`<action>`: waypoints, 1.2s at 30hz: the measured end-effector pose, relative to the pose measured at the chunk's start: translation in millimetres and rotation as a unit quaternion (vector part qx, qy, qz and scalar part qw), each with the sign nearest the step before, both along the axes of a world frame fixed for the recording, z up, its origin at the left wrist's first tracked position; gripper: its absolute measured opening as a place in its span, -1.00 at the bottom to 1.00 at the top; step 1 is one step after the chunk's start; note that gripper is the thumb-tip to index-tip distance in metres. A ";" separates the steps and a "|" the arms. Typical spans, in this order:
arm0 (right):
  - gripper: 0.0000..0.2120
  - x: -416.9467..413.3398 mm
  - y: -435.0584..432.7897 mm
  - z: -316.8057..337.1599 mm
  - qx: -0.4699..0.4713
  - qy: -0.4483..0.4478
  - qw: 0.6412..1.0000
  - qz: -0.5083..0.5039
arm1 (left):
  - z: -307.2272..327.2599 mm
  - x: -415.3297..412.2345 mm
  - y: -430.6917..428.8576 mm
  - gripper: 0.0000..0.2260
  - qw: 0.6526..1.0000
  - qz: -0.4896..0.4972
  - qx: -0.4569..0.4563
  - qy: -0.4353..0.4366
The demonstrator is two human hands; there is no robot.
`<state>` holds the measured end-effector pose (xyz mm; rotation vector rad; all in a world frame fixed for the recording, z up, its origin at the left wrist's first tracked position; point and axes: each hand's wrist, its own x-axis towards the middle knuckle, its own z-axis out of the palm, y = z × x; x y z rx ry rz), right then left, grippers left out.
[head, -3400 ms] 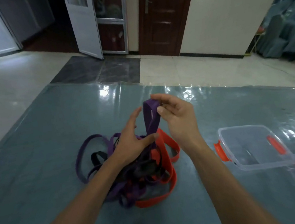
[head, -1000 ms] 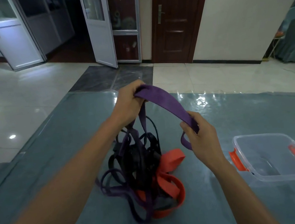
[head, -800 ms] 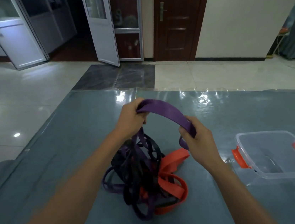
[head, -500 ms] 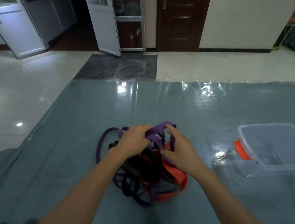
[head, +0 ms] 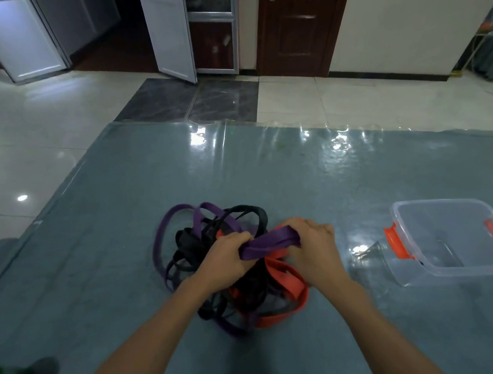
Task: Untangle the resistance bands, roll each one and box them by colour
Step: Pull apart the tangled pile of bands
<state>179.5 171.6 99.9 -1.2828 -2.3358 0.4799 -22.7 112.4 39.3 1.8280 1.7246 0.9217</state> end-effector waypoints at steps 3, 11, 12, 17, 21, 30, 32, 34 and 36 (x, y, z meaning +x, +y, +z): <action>-0.72 4.6 -1.3 17.6 -0.007 0.076 0.997 -0.008 | -12.3 -6.8 6.9 -0.84 0.999 0.028 -0.020 -0.025; -0.72 15.8 0.6 30.1 -0.068 0.120 0.990 -0.027 | 10.9 -22.5 35.8 -0.94 0.997 0.061 -0.016 -0.047; -0.73 18.9 2.4 28.7 -0.073 0.110 0.991 -0.027 | 21.9 -24.3 41.8 -0.90 0.996 0.077 -0.001 -0.054; -0.85 23.6 9.0 27.2 -0.083 0.105 0.991 -0.023 | 92.6 -29.4 76.8 -0.89 0.990 0.080 0.050 -0.101; -0.85 17.5 12.1 40.1 -0.083 0.199 0.976 -0.015 | 164.5 -13.9 87.0 -0.71 0.979 0.042 0.173 -0.095; -0.35 4.1 2.1 52.9 -0.128 0.267 0.955 -0.008 | 164.6 -13.8 70.1 -0.83 0.991 0.032 0.133 0.002; -0.32 -2.1 -5.1 46.9 -0.142 0.264 0.954 0.002 | 147.6 -11.7 63.7 -0.80 0.994 0.037 0.101 0.037; -0.30 -9.5 -12.6 41.7 -0.157 0.261 0.952 0.013 | 133.5 -9.4 57.8 -0.84 0.993 0.035 0.088 0.077; -0.32 -15.3 -17.6 38.3 -0.168 0.260 0.951 0.020 | 123.1 -7.8 53.0 -0.92 0.991 0.036 0.071 0.105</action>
